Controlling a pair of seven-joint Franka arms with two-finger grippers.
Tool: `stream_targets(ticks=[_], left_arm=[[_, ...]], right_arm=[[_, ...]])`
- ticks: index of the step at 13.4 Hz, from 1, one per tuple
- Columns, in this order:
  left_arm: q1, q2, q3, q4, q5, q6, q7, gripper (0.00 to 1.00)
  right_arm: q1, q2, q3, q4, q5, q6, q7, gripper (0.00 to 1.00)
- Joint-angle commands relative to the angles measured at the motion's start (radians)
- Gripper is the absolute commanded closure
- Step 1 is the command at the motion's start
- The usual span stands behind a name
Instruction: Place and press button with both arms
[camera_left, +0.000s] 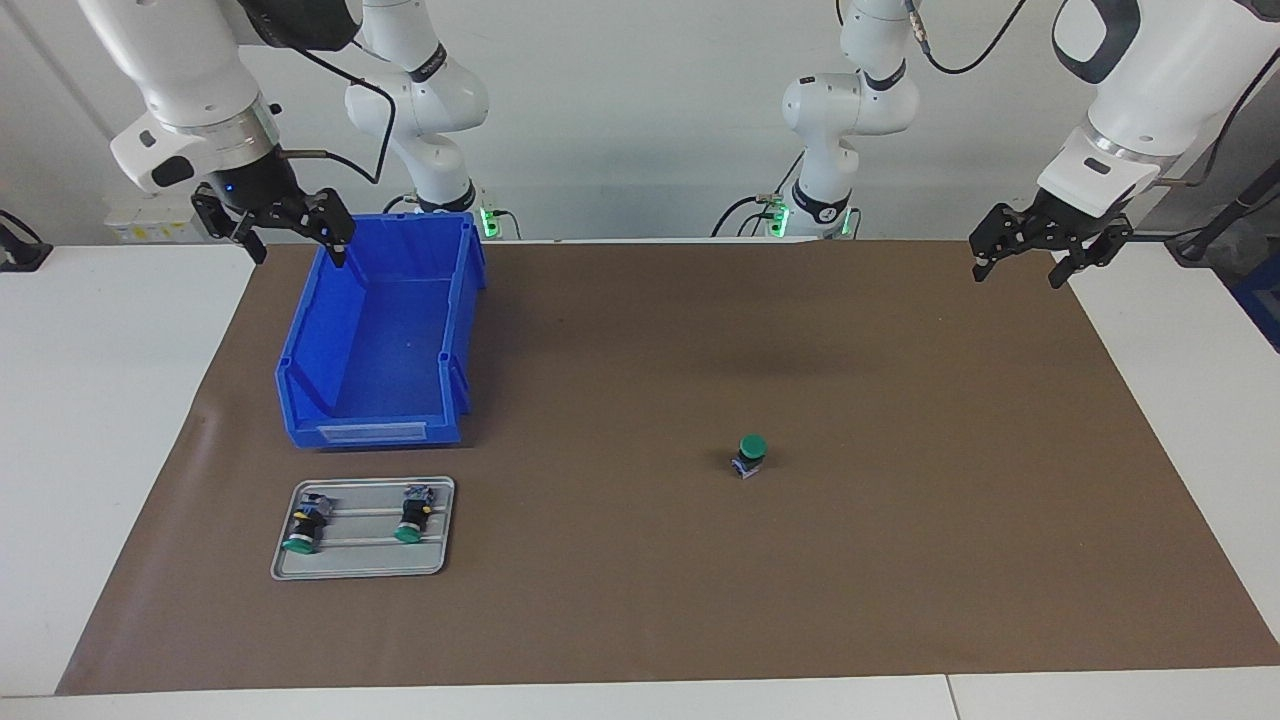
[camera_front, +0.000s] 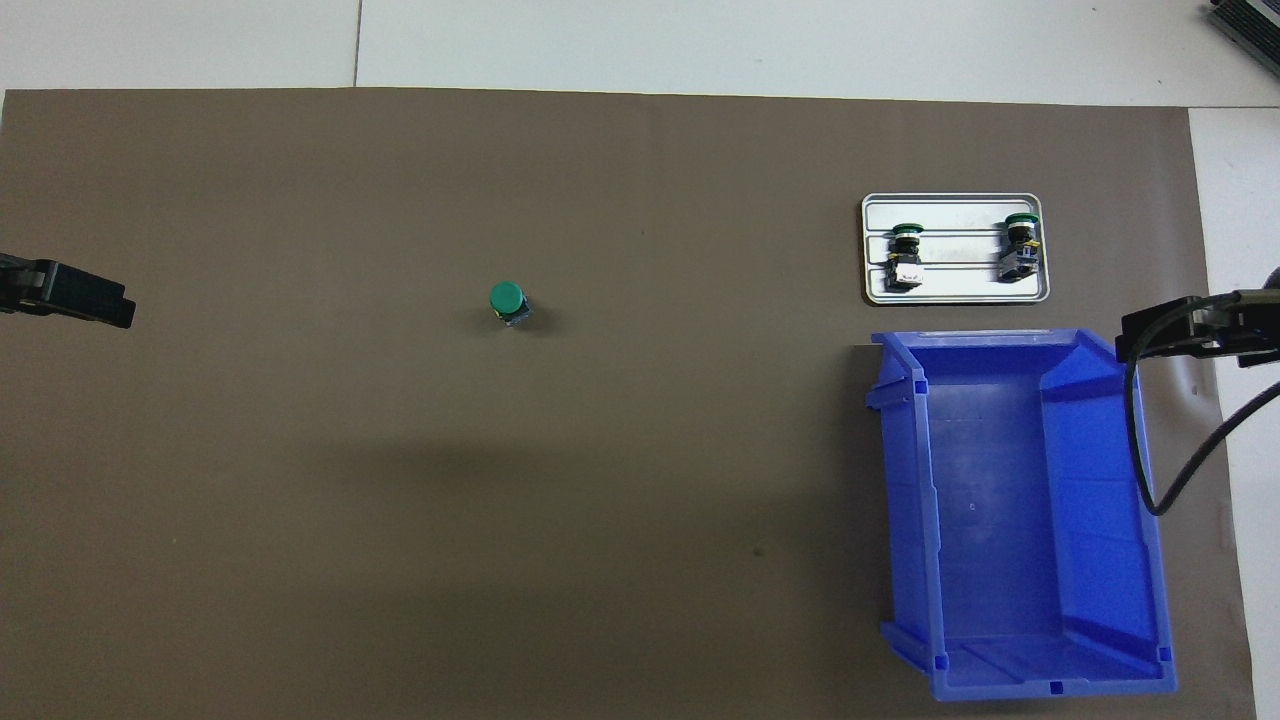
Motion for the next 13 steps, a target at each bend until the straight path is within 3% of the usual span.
stream_targets(ticks=[1,4,6,7,9,13], left_arm=[[0.024,-0.011,-0.037,0.019,0.015,-0.036,-0.018,0.0],[0.092,-0.04,-0.106,-0.017,0.017,-0.036,-0.021,0.0],[0.092,-0.06,-0.106,-0.044,0.017,-0.036,-0.025,0.0],[0.092,-0.059,-0.106,-0.045,0.017,-0.038,-0.025,0.0],[0.087,-0.053,-0.106,-0.045,0.018,-0.045,-0.031,0.0],[0.089,-0.057,-0.105,-0.059,0.018,-0.033,-0.028,0.0]], right_arm=[[-0.006,-0.013,0.002,-0.005,0.028,-0.014,-0.021,0.0],[-0.003,-0.024,0.008,-0.008,0.028,-0.035,-0.028,0.0],[0.009,-0.023,0.013,-0.026,0.035,0.047,-0.028,0.0],[0.073,-0.006,0.013,-0.029,0.037,0.073,-0.015,0.0],[0.173,0.045,0.015,-0.044,0.041,0.185,0.099,0.0],[0.354,0.254,0.015,0.014,0.109,0.409,0.367,0.0]])
